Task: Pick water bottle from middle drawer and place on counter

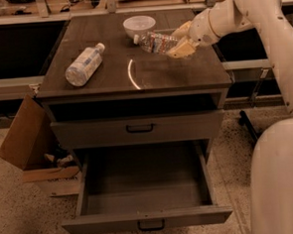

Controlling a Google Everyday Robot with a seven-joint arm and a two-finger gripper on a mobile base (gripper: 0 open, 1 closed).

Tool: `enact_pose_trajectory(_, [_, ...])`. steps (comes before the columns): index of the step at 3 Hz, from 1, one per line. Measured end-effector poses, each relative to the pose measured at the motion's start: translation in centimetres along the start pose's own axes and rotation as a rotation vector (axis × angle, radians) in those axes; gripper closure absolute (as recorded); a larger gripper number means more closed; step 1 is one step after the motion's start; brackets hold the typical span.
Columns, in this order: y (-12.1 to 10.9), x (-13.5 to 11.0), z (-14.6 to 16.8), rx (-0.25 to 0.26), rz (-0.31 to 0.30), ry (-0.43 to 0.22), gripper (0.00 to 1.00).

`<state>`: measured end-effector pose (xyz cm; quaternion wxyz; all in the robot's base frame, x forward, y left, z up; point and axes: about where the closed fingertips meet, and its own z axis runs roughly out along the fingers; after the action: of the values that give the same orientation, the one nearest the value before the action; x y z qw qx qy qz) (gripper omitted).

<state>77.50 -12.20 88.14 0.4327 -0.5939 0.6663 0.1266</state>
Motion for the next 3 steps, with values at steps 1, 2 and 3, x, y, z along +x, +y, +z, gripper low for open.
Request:
enact_pose_trajectory(1, [-0.5, 0.8, 0.5, 0.005, 0.011, 0.035, 0.06])
enact_pose_trajectory(2, [-0.6, 1.3, 0.5, 0.002, 0.028, 0.002, 0.00])
enact_pose_trajectory(3, [-1.2, 1.3, -2.4, 0.050, 0.036, -0.073, 0.00])
